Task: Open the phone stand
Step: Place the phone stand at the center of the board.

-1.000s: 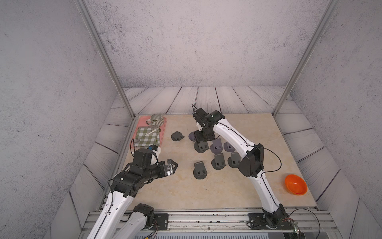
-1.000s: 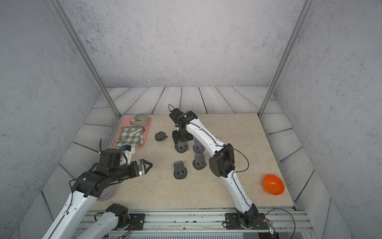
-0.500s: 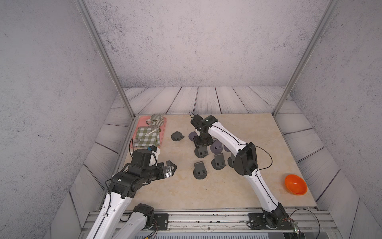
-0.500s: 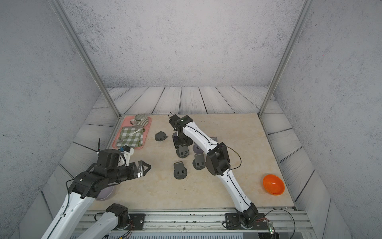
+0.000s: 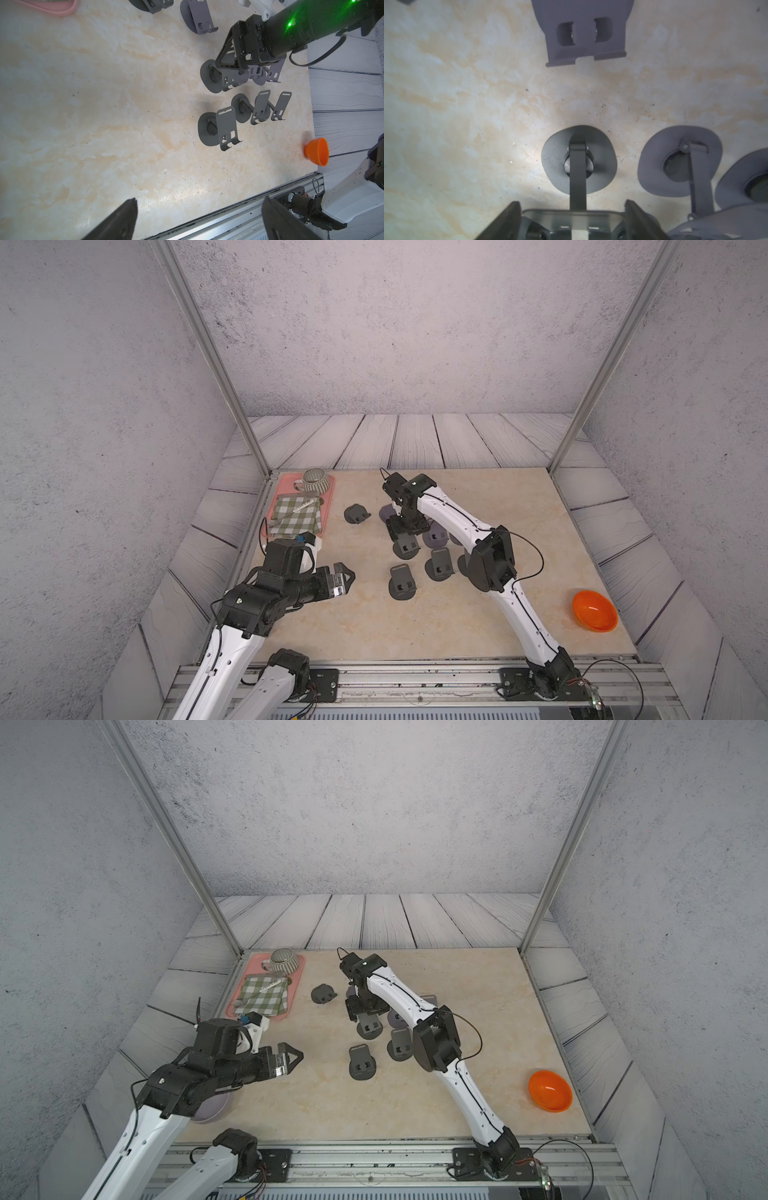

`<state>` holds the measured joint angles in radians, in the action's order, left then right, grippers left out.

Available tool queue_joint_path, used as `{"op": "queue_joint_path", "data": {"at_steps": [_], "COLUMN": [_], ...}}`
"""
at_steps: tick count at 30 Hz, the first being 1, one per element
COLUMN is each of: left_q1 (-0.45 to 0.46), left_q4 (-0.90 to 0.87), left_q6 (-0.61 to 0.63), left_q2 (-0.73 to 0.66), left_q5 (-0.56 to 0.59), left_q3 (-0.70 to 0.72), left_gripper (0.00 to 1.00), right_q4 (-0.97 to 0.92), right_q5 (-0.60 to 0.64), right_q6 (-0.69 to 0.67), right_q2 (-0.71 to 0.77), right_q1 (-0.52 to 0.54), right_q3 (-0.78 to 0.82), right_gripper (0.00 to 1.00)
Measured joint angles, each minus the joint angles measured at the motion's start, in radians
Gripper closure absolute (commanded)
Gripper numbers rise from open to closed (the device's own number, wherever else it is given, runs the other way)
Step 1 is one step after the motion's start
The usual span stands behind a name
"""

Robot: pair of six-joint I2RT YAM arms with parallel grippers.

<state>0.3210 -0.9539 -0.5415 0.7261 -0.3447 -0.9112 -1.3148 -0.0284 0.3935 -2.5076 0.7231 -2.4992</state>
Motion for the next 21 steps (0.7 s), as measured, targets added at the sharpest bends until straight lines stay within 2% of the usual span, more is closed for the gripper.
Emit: {"op": "queue_joint_path", "data": {"at_steps": [21], "left_q1": [0.000], "left_q4": [-0.012], "left_q6": [-0.001], "left_q2": [0.026], "left_q5": [-0.008], "left_q3": [-0.001], "left_gripper": [0.02], "right_q4": [0.214], "right_q5": [0.024], "right_q6": [-0.109], "right_q2": [0.000], "right_q1": [0.000], "right_q3": [-0.033], "right_gripper": [0.01]}}
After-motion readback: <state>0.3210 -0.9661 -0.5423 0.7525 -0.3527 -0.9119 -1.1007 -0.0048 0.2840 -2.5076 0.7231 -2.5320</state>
